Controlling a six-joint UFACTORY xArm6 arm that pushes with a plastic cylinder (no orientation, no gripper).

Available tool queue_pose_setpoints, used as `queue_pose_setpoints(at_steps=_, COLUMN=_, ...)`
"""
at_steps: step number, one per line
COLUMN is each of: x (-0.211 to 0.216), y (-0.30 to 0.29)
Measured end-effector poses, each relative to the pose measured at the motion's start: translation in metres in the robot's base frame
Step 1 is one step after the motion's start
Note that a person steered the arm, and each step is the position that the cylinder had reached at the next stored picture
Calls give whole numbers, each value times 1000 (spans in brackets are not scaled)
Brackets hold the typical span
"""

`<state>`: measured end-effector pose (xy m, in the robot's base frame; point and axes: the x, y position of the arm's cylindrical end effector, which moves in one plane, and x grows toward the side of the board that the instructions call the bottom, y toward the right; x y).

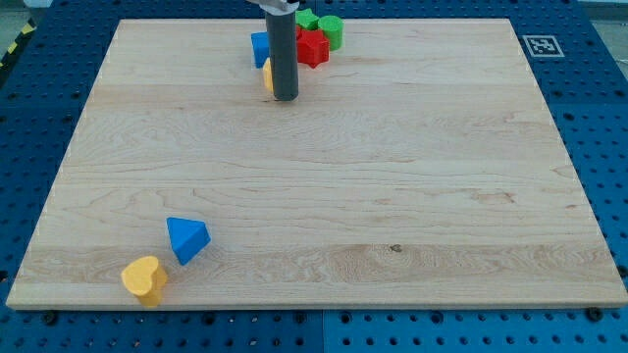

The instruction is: Move the yellow heart closer to the red star

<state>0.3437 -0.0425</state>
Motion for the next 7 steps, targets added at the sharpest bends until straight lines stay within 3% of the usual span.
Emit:
queue_pose_setpoints(at_steps=2, x=-16, y=-11)
queue_pose_setpoints(at_steps=4, x=28, y=-139)
queue_pose_setpoints(at_steps=6, x=138, y=-225)
queue_pose_setpoints(at_steps=7, x=201, y=-234)
